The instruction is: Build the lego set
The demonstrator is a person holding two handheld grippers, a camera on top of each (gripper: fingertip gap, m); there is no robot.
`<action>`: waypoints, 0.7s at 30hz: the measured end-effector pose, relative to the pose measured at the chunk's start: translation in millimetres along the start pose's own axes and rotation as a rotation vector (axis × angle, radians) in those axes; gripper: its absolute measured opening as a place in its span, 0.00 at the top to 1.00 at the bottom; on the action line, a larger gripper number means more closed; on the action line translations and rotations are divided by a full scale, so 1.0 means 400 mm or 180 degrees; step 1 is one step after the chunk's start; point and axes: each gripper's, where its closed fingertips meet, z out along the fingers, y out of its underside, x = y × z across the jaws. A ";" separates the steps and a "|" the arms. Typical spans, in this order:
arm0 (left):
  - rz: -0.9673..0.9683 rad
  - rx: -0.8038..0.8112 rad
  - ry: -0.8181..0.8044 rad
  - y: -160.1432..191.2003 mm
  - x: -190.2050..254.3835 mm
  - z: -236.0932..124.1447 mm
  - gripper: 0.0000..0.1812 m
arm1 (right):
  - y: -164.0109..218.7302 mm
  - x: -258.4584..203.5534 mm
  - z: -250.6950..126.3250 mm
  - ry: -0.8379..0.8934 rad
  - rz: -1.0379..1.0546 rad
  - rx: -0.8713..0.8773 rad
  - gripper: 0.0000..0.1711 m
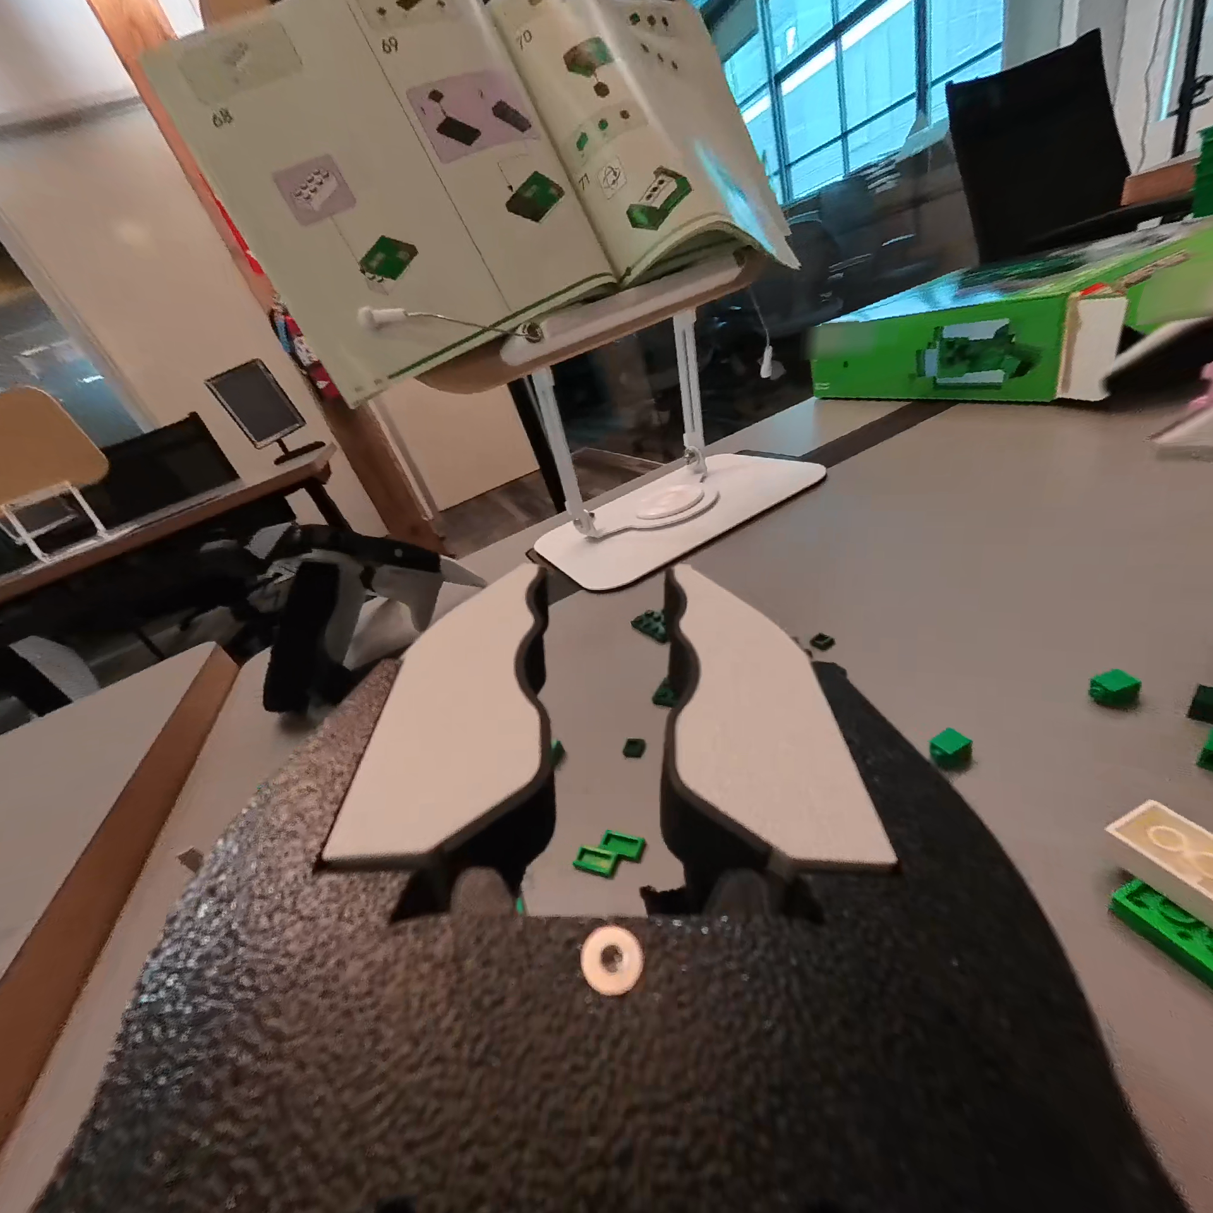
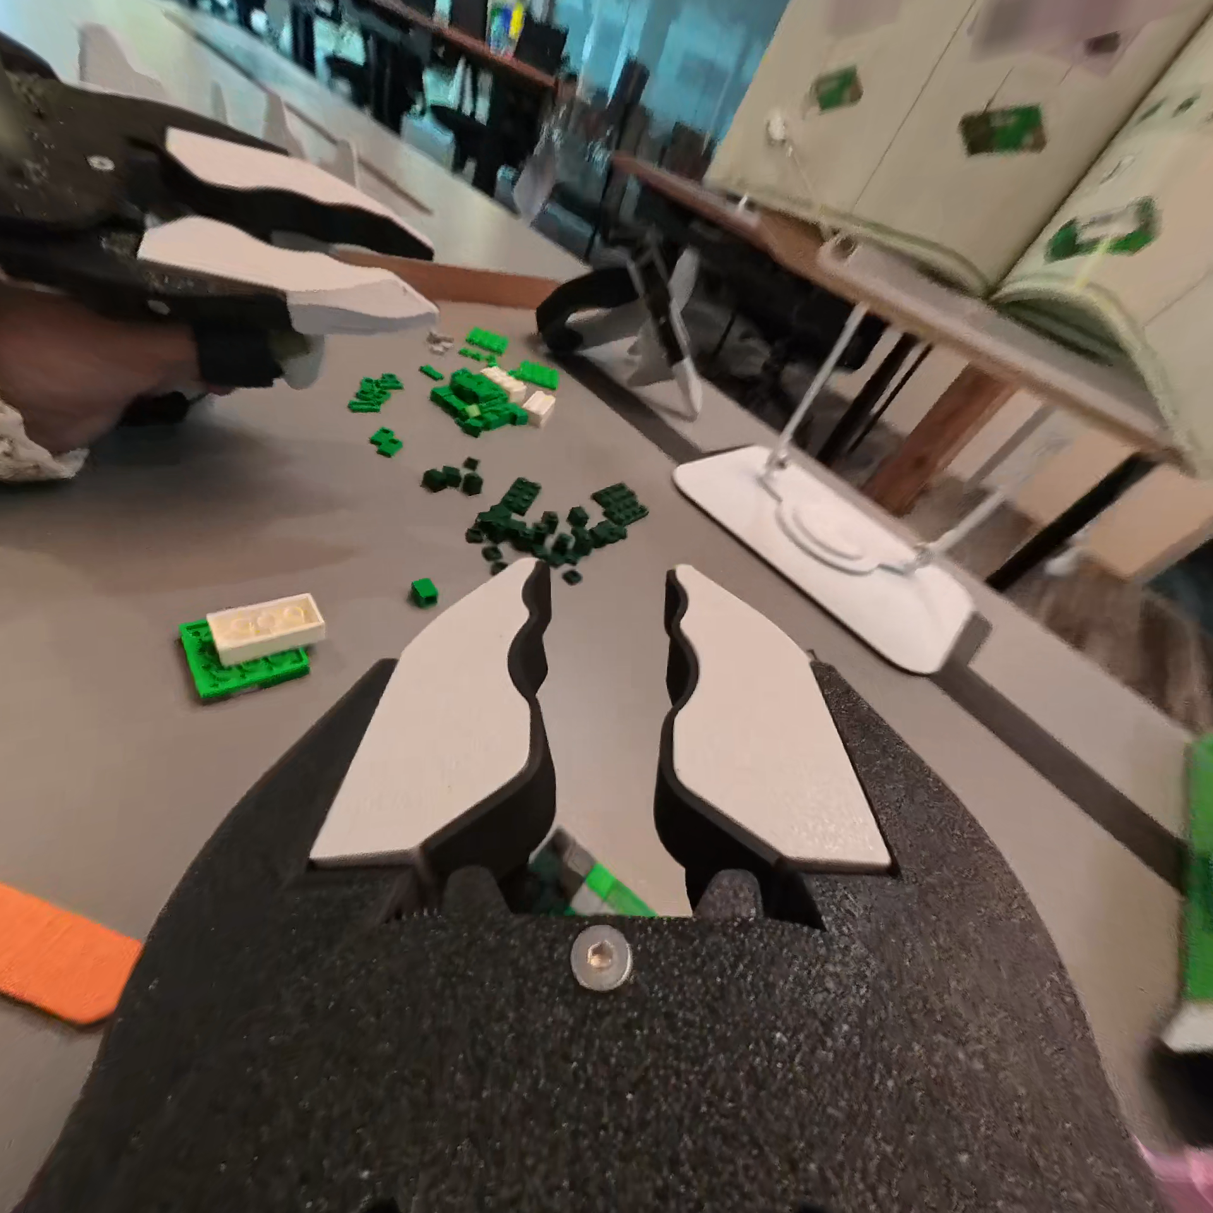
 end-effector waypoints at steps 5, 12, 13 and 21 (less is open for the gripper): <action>-0.0114 0.0069 -0.0034 -0.005 -0.014 -0.005 0.81 | 0.031 -0.019 0.170 -0.1024 -0.0178 -0.0992 0.80; -0.0429 0.0170 -0.0091 -0.009 -0.041 -0.017 0.80 | 0.019 -0.011 0.369 -0.2306 -0.0926 -0.1235 0.76; -0.0441 0.0177 -0.0081 -0.009 -0.041 -0.017 0.80 | 0.033 -0.003 0.392 -0.2387 -0.1021 -0.1393 0.78; -0.0461 0.0216 0.0050 -0.015 -0.027 -0.018 0.81 | 0.113 0.000 0.485 -0.2745 -0.1324 -0.2237 0.72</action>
